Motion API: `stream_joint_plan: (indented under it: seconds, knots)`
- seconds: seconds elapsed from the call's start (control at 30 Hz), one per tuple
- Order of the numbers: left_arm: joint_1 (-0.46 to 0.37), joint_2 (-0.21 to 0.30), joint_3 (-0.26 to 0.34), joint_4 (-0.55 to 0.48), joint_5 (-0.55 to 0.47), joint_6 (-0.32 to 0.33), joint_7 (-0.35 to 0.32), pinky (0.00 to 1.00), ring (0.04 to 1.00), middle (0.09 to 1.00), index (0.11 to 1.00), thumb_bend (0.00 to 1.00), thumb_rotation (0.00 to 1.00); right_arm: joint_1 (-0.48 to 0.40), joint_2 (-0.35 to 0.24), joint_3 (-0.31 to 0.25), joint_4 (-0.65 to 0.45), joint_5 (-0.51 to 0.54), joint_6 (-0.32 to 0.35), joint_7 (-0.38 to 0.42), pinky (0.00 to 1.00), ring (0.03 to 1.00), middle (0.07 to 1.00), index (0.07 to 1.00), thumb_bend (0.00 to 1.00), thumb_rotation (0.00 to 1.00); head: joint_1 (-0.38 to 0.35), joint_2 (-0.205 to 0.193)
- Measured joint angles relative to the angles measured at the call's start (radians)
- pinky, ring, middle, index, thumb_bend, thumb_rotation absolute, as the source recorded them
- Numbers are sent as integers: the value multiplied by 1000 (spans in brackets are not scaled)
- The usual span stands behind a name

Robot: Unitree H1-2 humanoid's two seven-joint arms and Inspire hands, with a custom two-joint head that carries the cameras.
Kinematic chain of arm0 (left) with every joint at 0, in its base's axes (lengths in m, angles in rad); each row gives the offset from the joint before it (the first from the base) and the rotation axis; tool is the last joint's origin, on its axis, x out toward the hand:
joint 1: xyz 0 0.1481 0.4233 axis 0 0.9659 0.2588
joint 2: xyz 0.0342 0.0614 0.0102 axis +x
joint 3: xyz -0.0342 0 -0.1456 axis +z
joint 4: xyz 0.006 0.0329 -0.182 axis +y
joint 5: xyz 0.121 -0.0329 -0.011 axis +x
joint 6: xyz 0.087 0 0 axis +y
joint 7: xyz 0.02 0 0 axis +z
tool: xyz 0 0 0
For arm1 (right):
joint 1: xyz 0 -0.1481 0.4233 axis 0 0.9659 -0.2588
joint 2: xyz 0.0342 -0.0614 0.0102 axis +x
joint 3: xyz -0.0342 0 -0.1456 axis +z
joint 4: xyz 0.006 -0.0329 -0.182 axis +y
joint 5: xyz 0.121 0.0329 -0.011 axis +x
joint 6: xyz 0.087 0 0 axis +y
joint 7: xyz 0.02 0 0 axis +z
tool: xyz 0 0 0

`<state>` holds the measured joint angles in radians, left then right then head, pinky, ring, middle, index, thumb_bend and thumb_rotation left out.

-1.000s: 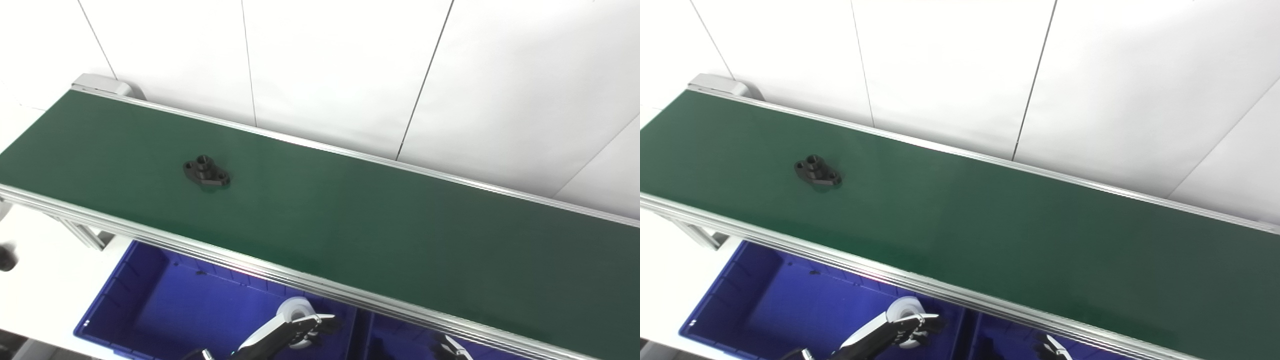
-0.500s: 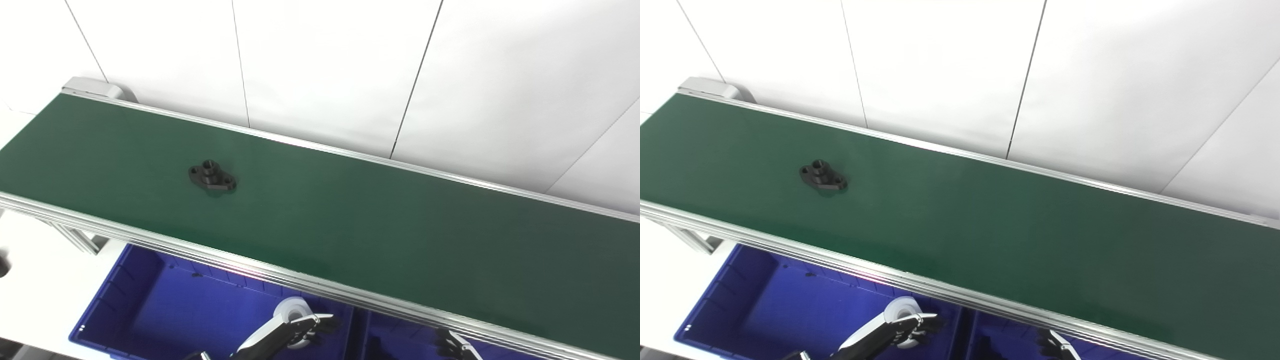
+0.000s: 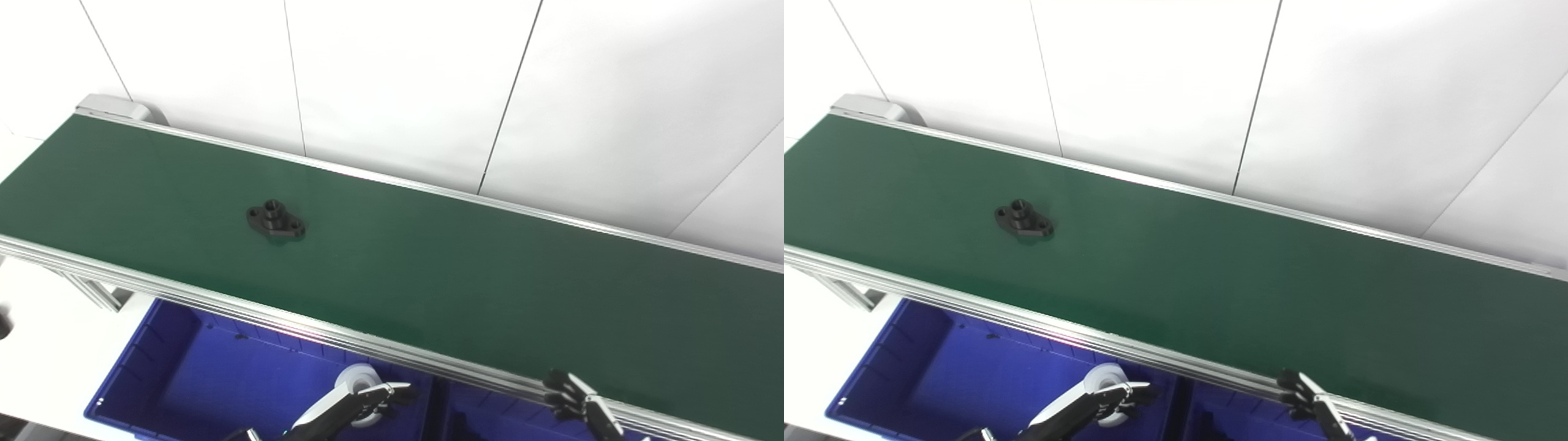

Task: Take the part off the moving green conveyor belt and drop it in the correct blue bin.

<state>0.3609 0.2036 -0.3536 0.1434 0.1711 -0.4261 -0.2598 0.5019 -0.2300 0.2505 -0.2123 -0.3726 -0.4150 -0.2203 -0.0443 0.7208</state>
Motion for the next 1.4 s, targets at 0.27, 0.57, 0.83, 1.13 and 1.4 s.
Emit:
stream_joint_plan:
  seconds: [0.27, 0.57, 0.83, 1.13, 1.4]
  knots:
    - [0, 17, 7, -38, -43, 7, -22, 841, 892, 908, 881, 861, 167, -27, 42, -36, -107, 3, 1, 47, 610, 695, 770, 814, 836, 264, -35, 61]
    - [-1, 31, 19, -59, -76, 20, -38, 822, 871, 902, 876, 857, 162, -71, 96, -50, -203, -4, 98, 144, 595, 713, 792, 837, 813, 296, -55, 80]
    - [-5, 33, 26, -65, -76, 39, -42, 821, 876, 900, 869, 855, 164, -154, 126, -46, -252, -52, 227, 240, 578, 670, 743, 809, 802, 269, -66, 86]
    - [-11, 33, 28, -82, -72, 41, -43, 819, 864, 885, 862, 854, 187, -235, 158, -51, -306, -82, 331, 293, 574, 664, 730, 797, 798, 275, -66, 103]
    - [-22, 35, 30, -83, -73, 42, -45, 801, 852, 876, 863, 848, 165, -337, 159, -53, -296, -111, 397, 334, 593, 675, 737, 808, 796, 288, -155, 92]
